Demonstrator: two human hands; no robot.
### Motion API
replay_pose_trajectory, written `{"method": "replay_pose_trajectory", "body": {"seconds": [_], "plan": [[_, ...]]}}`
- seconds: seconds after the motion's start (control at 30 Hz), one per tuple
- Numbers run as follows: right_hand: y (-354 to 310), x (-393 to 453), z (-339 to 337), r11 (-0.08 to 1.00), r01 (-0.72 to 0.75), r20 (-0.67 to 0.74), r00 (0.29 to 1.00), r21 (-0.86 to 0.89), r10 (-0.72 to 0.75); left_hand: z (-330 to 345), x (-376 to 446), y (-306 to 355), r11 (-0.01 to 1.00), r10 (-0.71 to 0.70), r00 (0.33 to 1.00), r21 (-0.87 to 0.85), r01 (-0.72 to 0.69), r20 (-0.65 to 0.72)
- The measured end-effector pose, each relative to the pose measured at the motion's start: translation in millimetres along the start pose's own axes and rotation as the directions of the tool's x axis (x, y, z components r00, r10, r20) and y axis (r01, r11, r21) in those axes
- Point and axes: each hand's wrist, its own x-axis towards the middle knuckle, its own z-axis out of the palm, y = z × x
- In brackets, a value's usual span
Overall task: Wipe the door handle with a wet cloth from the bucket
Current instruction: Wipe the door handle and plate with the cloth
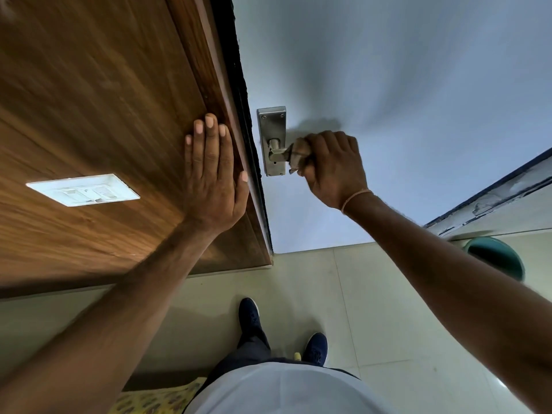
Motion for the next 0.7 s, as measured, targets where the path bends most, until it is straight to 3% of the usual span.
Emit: {"method": "replay_pose_trajectory", "body": {"seconds": [0.07, 0.1, 0.17, 0.2, 0.27, 0.33, 0.43, 0.57, 0.7], "plan": [[-1, -5, 6, 0.933, -0.208, 0.029, 0.978, 0.295, 0.208, 1, 0, 2, 1.0, -0.007, 1.0, 0.003, 0.007, -0.003], [-8, -6, 5, 0.789, -0.34, 0.065, 0.931, 0.511, 0.359, 1, 0, 2, 1.0, -0.012, 1.0, 0.003, 0.012, -0.005], [-26, -6, -1, 0.294, -0.554, 0.256, 0.709, 0.779, 0.657, 1, 0, 2, 1.0, -0.017, 1.0, 0.001, 0.017, -0.003], [-34, -4, -4, 0.063, -0.566, 0.342, 0.579, 0.822, 0.74, 1, 0, 2, 1.0, -0.017, 1.0, -0.001, 0.017, 0.0], [-44, 4, -2, -0.319, -0.413, 0.484, 0.396, 0.853, 0.78, -1, 0, 2, 1.0, -0.014, 1.0, -0.006, 0.014, 0.0], [-56, 10, -3, -0.602, -0.163, 0.617, 0.343, 0.781, 0.708, -3, 0, 0, 1.0, -0.006, 1.0, -0.013, 0.006, 0.003], [-81, 13, -4, -0.799, -0.074, 0.77, 0.335, 0.596, 0.543, -6, 0, -3, 1.0, 0.013, 1.0, -0.001, -0.013, 0.017], [-106, 21, 1, -0.912, -0.076, 0.865, 0.357, 0.402, 0.352, -9, 0, -6, 1.0, 0.022, 0.998, 0.001, -0.022, 0.051], [-102, 25, -6, -0.951, -0.086, 0.88, 0.411, 0.297, 0.238, -9, 0, -6, 1.0, 0.02, 0.999, -0.004, -0.02, 0.044]]}}
